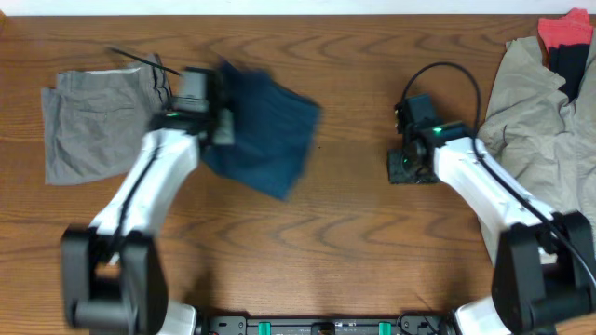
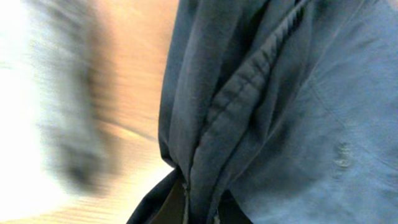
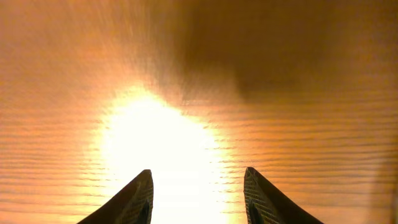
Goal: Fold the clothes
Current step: 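Carry the folded navy pants with the left gripper onto the grey stack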
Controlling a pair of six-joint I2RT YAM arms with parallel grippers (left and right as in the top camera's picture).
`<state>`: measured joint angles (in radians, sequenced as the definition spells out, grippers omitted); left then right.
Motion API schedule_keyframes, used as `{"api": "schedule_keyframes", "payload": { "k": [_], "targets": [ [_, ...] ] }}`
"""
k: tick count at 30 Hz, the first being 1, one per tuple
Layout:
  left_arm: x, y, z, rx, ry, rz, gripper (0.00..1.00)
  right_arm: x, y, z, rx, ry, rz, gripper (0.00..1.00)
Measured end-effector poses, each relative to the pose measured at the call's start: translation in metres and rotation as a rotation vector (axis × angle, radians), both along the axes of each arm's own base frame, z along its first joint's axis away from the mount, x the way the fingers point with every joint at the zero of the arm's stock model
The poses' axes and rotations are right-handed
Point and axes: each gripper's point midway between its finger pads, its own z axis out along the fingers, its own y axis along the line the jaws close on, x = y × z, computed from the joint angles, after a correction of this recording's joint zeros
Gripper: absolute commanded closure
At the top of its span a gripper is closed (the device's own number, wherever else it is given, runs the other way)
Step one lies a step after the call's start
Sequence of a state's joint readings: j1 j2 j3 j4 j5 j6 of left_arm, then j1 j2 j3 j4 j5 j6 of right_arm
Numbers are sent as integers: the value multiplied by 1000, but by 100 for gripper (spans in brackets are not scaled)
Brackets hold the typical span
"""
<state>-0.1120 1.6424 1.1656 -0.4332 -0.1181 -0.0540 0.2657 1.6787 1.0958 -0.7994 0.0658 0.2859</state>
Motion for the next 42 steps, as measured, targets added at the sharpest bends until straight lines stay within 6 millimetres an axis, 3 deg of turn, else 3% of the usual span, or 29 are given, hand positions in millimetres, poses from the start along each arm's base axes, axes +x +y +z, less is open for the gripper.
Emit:
{"api": "schedule_keyframes", "payload": {
  "k": [4, 6, 8, 13, 19, 20, 21, 22, 24, 29, 33, 35, 39, 42],
  "targets": [
    [18, 54, 73, 132, -241, 76, 94, 5, -2, 26, 15, -72, -5, 54],
    [20, 77, 90, 177, -293, 113, 94, 3, -2, 33, 15, -84, -3, 54],
    [17, 99, 93, 212, -292, 153, 94, 2, -3, 37, 16, -88, -2, 54],
    [4, 158, 75, 256, -222, 268, 94, -2, -4, 36, 12, -74, 1, 54],
    [-10, 201, 59, 252, -173, 363, 92, -5, -5, 35, 8, -62, 1, 54],
    [-12, 208, 56, 248, -168, 378, 83, -5, -5, 35, 8, -60, 1, 54],
    [-14, 213, 54, 245, -164, 391, 62, -5, -5, 35, 8, -60, 1, 54],
    [-16, 217, 53, 245, -160, 401, 35, -6, -5, 35, 7, -57, 1, 53],
    [-18, 227, 52, 234, -171, 443, 6, -7, -5, 35, 6, -53, 1, 53],
    [-28, 247, 53, 195, -199, 549, 2, -8, -6, 35, 4, -47, 1, 51],
    [-25, 239, 49, 121, -209, 545, 2, -8, -5, 35, 5, -47, 1, 44],
    [-15, 221, 47, 58, -218, 496, 2, -7, -5, 35, 6, -52, 3, 41],
    [10, 161, 44, -52, -228, 334, 2, 1, 1, 37, 38, -82, 8, 35],
    [22, 97, 39, -108, -199, 186, 2, 10, 12, 41, 94, -120, 21, 28]
  ]
}}
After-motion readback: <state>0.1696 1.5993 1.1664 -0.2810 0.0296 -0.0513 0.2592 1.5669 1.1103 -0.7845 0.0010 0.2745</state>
